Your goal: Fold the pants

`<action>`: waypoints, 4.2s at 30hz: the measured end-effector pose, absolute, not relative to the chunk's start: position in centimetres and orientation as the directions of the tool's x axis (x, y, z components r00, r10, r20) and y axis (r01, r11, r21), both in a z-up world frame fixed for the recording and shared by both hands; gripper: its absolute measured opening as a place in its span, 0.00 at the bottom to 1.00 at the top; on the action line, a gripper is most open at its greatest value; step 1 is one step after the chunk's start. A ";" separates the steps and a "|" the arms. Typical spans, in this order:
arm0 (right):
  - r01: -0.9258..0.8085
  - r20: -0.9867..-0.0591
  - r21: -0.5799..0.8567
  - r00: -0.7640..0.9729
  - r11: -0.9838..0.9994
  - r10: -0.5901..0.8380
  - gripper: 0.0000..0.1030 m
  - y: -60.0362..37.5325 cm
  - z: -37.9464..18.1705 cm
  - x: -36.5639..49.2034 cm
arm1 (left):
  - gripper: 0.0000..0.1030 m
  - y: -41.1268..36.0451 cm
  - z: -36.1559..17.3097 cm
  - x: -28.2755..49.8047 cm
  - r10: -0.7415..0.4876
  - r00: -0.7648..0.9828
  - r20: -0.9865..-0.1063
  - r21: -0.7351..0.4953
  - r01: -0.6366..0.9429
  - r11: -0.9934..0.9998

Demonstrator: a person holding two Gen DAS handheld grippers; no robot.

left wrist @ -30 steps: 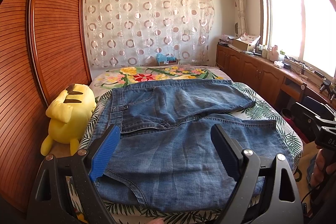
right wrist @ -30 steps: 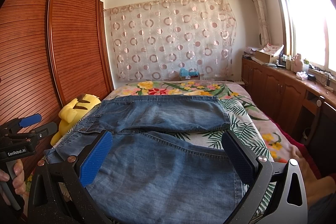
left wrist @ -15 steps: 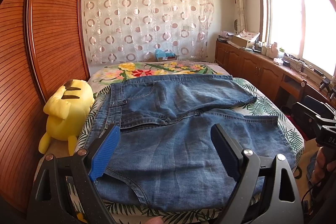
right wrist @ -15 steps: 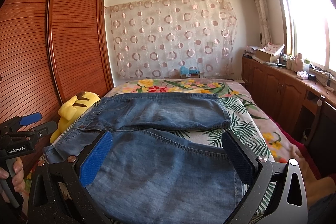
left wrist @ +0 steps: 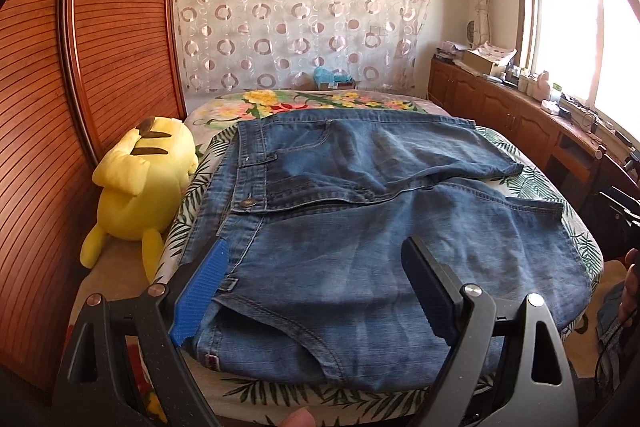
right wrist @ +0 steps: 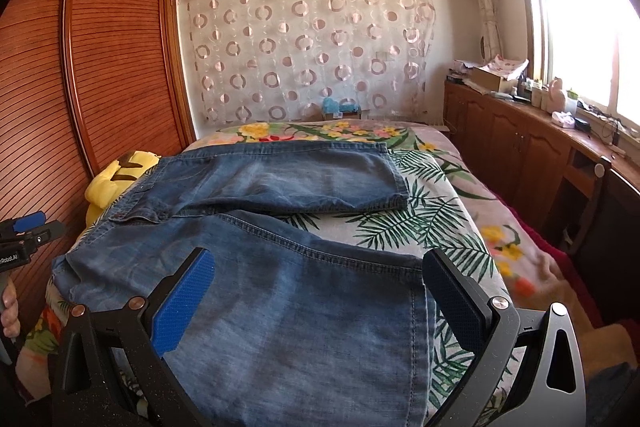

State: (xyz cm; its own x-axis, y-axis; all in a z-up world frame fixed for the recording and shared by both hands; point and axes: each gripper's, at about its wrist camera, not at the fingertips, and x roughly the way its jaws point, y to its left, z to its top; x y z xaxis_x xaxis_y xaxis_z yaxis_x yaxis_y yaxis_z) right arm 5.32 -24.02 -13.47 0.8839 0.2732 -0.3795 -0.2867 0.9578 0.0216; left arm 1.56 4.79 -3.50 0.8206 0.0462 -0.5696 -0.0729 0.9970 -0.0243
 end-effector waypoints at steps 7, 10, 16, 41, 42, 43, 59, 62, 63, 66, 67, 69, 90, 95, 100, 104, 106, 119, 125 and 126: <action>-0.263 -0.412 0.018 0.877 0.965 0.247 1.00 -24.8 -13.6 5.3 | 0.86 6.8 -5.1 1.5 0.059 0.799 -0.599 -0.033 -0.098 0.995; -0.256 -0.433 0.017 0.869 0.966 0.238 1.00 -24.3 -13.7 5.5 | 0.86 7.8 -6.0 1.4 0.070 0.785 -0.616 -0.035 -0.115 0.993; -0.244 -0.477 0.012 0.851 0.970 0.220 1.00 -24.2 -13.7 5.7 | 0.86 10.2 -7.6 0.8 0.095 0.761 -0.642 -0.048 -0.164 0.985; -0.234 -0.570 0.001 0.799 0.972 0.192 1.00 -26.1 -13.8 5.2 | 0.66 15.8 -12.6 -0.6 0.096 0.700 -0.707 -0.130 -0.263 0.956; -0.234 -0.575 0.003 0.795 0.972 0.193 1.00 -26.3 -13.9 5.0 | 0.66 15.8 -12.6 -0.6 0.097 0.700 -0.707 -0.130 -0.264 0.956; -0.235 -0.581 0.005 0.791 0.972 0.194 1.00 -26.3 -13.9 4.8 | 0.66 15.8 -12.6 -0.6 0.095 0.701 -0.707 -0.134 -0.265 0.955; -0.263 -0.624 0.024 0.750 0.964 0.220 0.86 -27.3 -14.1 3.6 | 0.20 14.7 -10.0 -1.5 0.037 0.788 -0.615 -0.211 -0.210 0.955; -0.265 -0.630 0.012 0.747 0.964 0.213 0.81 -27.7 -14.1 3.3 | 0.20 14.2 -9.1 -1.6 0.043 0.801 -0.597 -0.196 -0.198 0.960; -0.267 -0.632 0.012 0.745 0.964 0.214 0.80 -27.8 -14.2 3.2 | 0.20 14.2 -9.0 -1.6 0.044 0.802 -0.595 -0.194 -0.197 0.961; -0.268 -0.640 0.023 0.736 0.963 0.221 0.76 -28.5 -14.1 2.9 | 0.20 14.2 -8.9 -1.6 0.046 0.803 -0.595 -0.191 -0.196 0.962; -0.270 -0.644 0.026 0.732 0.963 0.223 0.74 -28.5 -14.2 2.8 | 0.20 14.2 -8.9 -1.5 0.046 0.802 -0.596 -0.191 -0.197 0.962; -0.276 -0.646 0.021 0.729 0.961 0.224 0.73 -28.3 -14.0 2.7 | 0.20 14.2 -9.0 -1.4 0.047 0.801 -0.597 -0.192 -0.200 0.961; -0.397 -0.581 0.012 0.744 0.918 0.330 0.07 -26.5 -10.2 3.5 | 0.11 10.5 -1.6 2.4 -0.008 0.898 -0.440 -0.175 -0.077 0.982; -0.433 -0.508 -0.031 0.783 0.901 0.359 0.07 -25.5 -6.6 4.3 | 0.11 10.5 0.1 3.1 -0.010 0.917 -0.399 -0.170 -0.063 0.983; -0.462 -0.467 -0.036 0.792 0.886 0.394 0.07 -23.7 -4.9 5.8 | 0.11 10.1 -0.1 3.2 -0.018 0.917 -0.398 -0.170 -0.054 0.984; -0.503 -0.487 -0.025 0.761 0.864 0.428 0.07 -21.8 -5.8 7.8 | 0.11 9.7 -0.5 3.3 -0.023 0.913 -0.408 -0.169 -0.051 0.984; -0.519 -0.521 -0.031 0.738 0.854 0.429 0.07 -20.6 -7.2 9.5 | 0.11 9.6 -0.9 3.4 -0.026 0.909 -0.416 -0.165 -0.048 0.985; -0.508 -0.608 0.023 0.676 0.861 0.415 0.48 -19.8 -10.7 13.2 | 0.11 8.7 -1.6 3.7 -0.042 0.898 -0.437 -0.161 -0.032 0.986; -0.471 -0.555 0.035 0.724 0.881 0.409 0.52 -23.2 -9.1 9.0 | 0.11 8.6 -1.7 3.9 -0.042 0.898 -0.437 -0.158 -0.031 0.987; -0.464 -0.551 0.033 0.730 0.885 0.403 0.52 -23.9 -9.2 8.4 | 0.11 8.6 -1.6 3.8 -0.042 0.898 -0.438 -0.161 -0.032 0.987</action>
State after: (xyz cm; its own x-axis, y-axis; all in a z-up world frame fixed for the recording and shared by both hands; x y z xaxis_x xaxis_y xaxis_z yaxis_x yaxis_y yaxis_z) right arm 8.40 -23.93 -9.22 0.7303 0.4033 -0.5514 -0.4643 0.8851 0.0325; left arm 3.78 8.63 -1.60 0.8982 -0.0421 -0.4376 -0.0320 0.9865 -0.1605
